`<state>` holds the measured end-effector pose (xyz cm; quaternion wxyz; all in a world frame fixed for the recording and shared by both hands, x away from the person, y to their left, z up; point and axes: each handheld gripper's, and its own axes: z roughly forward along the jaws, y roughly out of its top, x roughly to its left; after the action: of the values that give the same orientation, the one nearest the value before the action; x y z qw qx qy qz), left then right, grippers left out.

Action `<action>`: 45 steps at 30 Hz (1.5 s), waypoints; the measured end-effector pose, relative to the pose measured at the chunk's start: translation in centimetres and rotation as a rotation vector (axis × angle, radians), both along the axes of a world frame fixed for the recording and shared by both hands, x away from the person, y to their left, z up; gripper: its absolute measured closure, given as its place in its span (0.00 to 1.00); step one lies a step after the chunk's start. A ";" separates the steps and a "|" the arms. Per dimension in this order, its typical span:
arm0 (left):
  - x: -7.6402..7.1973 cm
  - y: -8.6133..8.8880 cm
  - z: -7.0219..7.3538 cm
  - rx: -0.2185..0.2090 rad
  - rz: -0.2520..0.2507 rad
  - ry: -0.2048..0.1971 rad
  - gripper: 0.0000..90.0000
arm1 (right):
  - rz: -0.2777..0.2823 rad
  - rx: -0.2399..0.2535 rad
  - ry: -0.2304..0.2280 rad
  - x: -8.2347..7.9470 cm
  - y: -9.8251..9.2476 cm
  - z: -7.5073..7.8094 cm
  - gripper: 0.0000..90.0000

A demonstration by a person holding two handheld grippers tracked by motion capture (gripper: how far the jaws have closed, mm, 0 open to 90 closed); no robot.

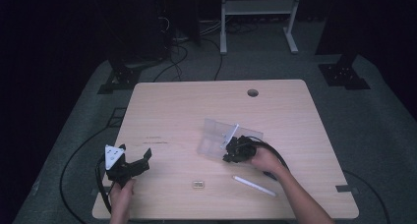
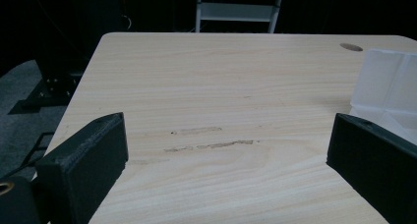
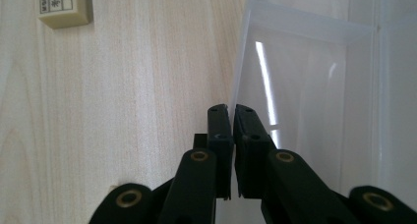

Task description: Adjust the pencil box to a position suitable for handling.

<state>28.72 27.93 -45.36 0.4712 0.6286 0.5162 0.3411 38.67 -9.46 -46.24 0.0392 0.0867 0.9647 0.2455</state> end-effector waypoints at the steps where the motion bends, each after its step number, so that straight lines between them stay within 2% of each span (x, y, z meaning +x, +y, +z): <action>1: 0.0 0.0 0.0 0.004 -0.001 0.002 0.01 | -0.001 -0.002 0.002 0.0 0.0 -0.1 0.96; 9: 0.0 -0.1 0.0 0.005 -0.004 0.003 0.01 | -0.010 0.000 0.008 0.0 -0.1 -0.4 0.95; 12: 0.0 0.0 0.0 0.002 -0.002 0.002 0.01 | -0.021 0.011 0.032 0.0 -0.2 -0.4 0.87; 14: 0.0 0.0 0.0 0.001 -0.001 0.001 0.01 | -0.035 0.014 0.029 0.0 -0.4 -0.3 0.82; 20: 0.0 -0.1 0.0 0.006 -0.004 0.004 0.01 | -0.079 0.083 0.051 0.1 -1.5 0.9 0.70; 23: 0.0 -0.1 0.0 0.004 -0.005 0.004 0.01 | -0.094 0.098 0.033 -0.2 -1.9 1.4 0.64; 32: 0.1 -0.2 -0.1 0.009 -0.007 0.007 0.01 | -0.173 0.172 0.054 -0.7 -3.9 1.8 0.51; 37: 0.1 -0.2 -0.1 0.007 -0.005 0.008 0.01 | -0.204 0.208 0.054 -1.1 -5.1 2.2 0.46; 45: 0.1 -0.3 -0.2 0.015 -0.009 0.011 0.01 | -0.222 0.223 0.058 -1.7 -6.5 2.4 0.46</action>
<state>28.81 27.60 -45.55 0.4653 0.6363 0.5133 0.3393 36.92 -15.97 -43.79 0.0285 0.2037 0.9166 0.3428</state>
